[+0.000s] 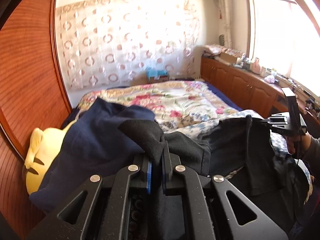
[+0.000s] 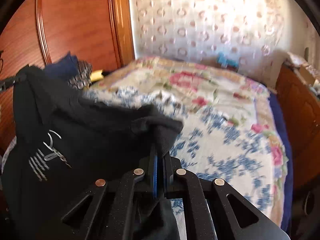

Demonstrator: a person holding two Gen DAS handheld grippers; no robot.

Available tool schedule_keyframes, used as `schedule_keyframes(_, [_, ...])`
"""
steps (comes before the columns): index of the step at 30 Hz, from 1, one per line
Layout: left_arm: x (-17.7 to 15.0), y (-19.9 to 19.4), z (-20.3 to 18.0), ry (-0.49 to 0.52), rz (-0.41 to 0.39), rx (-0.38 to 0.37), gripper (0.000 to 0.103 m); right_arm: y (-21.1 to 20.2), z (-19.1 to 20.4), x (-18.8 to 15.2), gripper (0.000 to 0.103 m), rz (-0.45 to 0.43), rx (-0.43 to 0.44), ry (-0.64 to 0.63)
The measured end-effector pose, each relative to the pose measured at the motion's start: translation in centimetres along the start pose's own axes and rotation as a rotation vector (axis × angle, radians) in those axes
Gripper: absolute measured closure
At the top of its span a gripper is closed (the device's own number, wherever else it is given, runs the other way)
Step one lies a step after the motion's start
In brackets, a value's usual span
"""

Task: Fold small clothes
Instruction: 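Close the right tool on the T-shirt hem while the left tool grips the shirt, then lift the black T-shirt with both tools and lay it flat on the bed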

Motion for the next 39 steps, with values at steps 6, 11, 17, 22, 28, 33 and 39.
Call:
schedule_keyframes(6, [-1.3, -5.0, -2.0, 0.017, -0.060, -0.044, 0.095, -7.1, 1.0, -1.4, 0.100, -0.094, -0.011, 0.016])
schedule_keyframes(11, [-4.8, -9.6, -3.2, 0.028, -0.083, -0.068, 0.095, -12.5, 2.6, -5.7, 0.100, -0.118, 0.004, 0.031])
schedule_keyframes(17, [-11.9, -14.1, -5.0, -0.026, -0.057, -0.114, 0.095, -18.9, 5.6, -11.9, 0.100, -0.122, 0.037, 0.029])
schedule_keyframes(22, [-19.1, -13.1, -5.6, -0.149, 0.046, -0.143, 0.095, -20.7, 7.6, -18.3, 0.100, -0.031, 0.046, 0.046])
schedule_keyframes(28, [-20.7, -14.0, -5.1, -0.220, 0.054, -0.122, 0.095, -21.3, 7.4, -20.9, 0.100, -0.004, 0.031, 0.083])
schedule_keyframes(33, [-20.2, -17.3, -5.3, -0.194, 0.006, -0.079, 0.095, -24.1, 9.2, -20.3, 0.100, -0.032, 0.027, 0.045])
schedule_keyframes(39, [-21.5, -18.7, -5.6, -0.192, 0.031, -0.056, 0.095, -25.6, 11.7, -22.3, 0.100, 0.000, 0.050, 0.021])
Point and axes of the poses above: each gripper's, at about its wrist camera, not at the fingertips, and y roughly the way its jaws point, z to its left, x to its top, the point moved 3 cm from there along y, roughly the way its jaws point, and after that the axes turned 6 degrees about z, right-handed, at the moved point
